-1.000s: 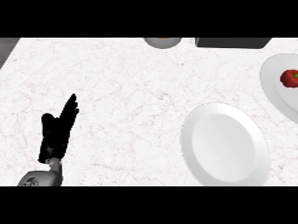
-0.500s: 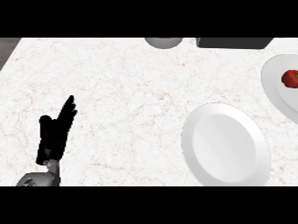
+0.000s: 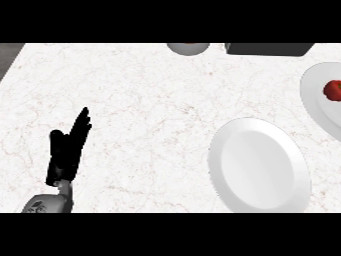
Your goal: Pick the bell pepper from the plate and place it in the plate
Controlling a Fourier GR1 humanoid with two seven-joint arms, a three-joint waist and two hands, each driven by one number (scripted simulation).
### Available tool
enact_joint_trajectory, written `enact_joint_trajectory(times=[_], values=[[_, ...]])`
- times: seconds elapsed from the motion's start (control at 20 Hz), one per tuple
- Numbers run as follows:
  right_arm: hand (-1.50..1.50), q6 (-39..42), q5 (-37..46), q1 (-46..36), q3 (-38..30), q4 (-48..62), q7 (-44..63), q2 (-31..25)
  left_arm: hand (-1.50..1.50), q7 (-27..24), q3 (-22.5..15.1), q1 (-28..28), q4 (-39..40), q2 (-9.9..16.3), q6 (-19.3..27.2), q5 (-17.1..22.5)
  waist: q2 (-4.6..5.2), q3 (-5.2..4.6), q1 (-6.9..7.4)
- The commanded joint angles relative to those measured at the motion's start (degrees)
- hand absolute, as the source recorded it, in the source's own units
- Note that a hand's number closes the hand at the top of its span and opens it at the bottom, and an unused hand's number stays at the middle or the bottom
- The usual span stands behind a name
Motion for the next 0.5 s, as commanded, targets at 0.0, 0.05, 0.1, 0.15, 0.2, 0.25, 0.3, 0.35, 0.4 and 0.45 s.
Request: enact_joint_trajectory(times=[0.0, 0.05, 0.1, 0.15, 0.2, 0.25, 0.3, 0.35, 0.4, 0.45], values=[[-1.50, -1.8, 0.3, 0.2, 0.5, 0.4, 0.4, 0.1, 0.00, -0.4, 0.1, -0.3, 0.7, 0.2, -0.7, 0.2, 0.08, 0.01, 0.22], [-1.50, -1.2, 0.1, 2.9, 0.1, 0.4, -2.5, -0.6, 0.00, 1.7, 0.1, 0.0, -1.5, 0.6, -0.4, 0.1, 0.15, 0.11, 0.37], [-1.50, -2.7, 0.2, -0.5, 0.3, 0.7, 2.0, 0.0, 0.00, -1.7, -1.9, 2.0, 0.1, -1.8, 1.5, -2.0, 0.04, 0.00, 0.41], [-1.50, -3.7, 0.3, -0.4, 0.6, 0.4, 1.8, 0.4, 0.00, 0.8, -0.8, 1.3, -2.6, -0.3, -0.3, 0.0, -0.07, 0.00, 0.42], [-1.50, -3.2, 0.1, 0.4, 0.6, 0.5, 1.4, 0.2, 0.00, 3.1, 1.7, -0.8, -1.9, 1.9, -1.6, 1.6, -0.13, -0.03, -0.01], [-1.50, -0.6, 0.0, 0.3, 0.5, 0.4, 2.6, -3.1, 0.00, 3.2, -0.6, 1.1, -3.9, 0.7, -0.3, -0.5, -0.21, -0.02, 0.00], [-1.50, -4.7, 0.6, 0.8, 0.9, 0.4, 1.4, -0.6, 0.00, -0.5, -0.9, 1.1, -1.2, -0.3, 0.2, -1.0, 0.16, 0.04, 0.43], [-1.50, -4.6, 0.5, 2.4, 0.7, 0.6, 0.4, -0.8, 0.00, 3.8, 0.5, -1.4, -2.5, 1.1, -0.6, 0.2, 0.09, 0.06, 0.13], [-1.50, -4.5, -0.1, 3.4, 0.0, 1.0, -0.4, -1.1, 0.00, 3.4, -0.5, -0.1, -2.5, -0.2, 0.2, -0.4, 0.24, 0.13, 0.37], [-1.50, -3.0, 0.1, 3.7, 0.4, 0.9, -0.3, -2.2, 0.00, 6.5, 0.5, -1.6, -5.0, 0.9, 0.0, 0.2, -0.07, 0.07, -0.01]])
